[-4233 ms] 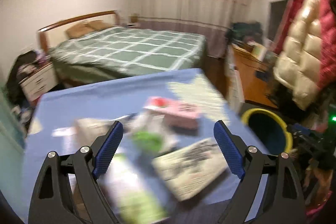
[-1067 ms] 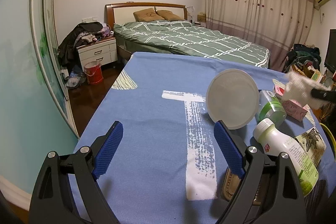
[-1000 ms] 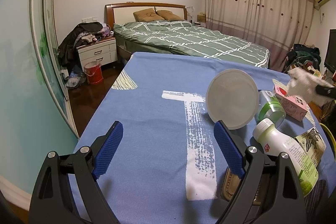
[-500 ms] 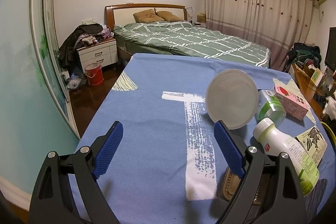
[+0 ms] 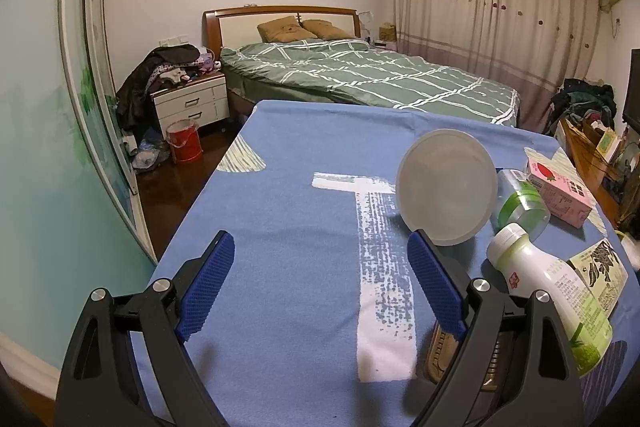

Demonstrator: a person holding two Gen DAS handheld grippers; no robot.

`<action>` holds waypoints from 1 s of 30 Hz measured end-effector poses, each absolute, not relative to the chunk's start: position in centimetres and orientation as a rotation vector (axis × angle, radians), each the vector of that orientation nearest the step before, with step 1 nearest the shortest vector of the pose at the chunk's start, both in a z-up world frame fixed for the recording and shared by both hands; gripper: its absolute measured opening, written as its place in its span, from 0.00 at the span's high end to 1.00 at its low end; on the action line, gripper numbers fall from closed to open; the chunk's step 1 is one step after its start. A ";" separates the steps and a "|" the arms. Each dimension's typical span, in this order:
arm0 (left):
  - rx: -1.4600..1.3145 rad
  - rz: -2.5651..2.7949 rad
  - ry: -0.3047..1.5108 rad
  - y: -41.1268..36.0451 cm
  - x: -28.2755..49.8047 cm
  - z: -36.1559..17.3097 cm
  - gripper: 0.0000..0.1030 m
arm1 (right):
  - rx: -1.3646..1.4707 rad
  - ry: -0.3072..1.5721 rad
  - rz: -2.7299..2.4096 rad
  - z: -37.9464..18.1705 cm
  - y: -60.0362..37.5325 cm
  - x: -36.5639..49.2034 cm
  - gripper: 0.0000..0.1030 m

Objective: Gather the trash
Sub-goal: 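Carry the tissue over the yellow-rimmed bin and open the right gripper, then grasp the brown plastic food tray with the left gripper and lift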

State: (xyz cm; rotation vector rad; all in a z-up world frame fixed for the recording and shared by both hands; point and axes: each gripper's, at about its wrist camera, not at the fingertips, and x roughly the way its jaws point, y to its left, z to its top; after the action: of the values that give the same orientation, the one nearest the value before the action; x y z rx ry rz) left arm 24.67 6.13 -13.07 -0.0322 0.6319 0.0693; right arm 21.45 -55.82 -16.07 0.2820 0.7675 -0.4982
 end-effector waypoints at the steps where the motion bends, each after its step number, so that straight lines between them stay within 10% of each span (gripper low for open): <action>1: -0.030 0.070 0.631 6.1 24.7 -13.1 0.15 | 0.278 0.764 -0.502 -16.1 -55.7 21.4 0.67; 30: 0.017 -0.308 0.755 1.0 20.0 -13.9 0.15 | 0.243 0.689 -0.458 -14.6 -51.7 22.0 0.58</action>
State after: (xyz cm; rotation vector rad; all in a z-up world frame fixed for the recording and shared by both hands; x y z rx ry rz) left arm 19.98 1.04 -13.93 0.0172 0.7547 -0.3077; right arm 22.00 -51.70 -14.60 0.2430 0.6890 -0.4579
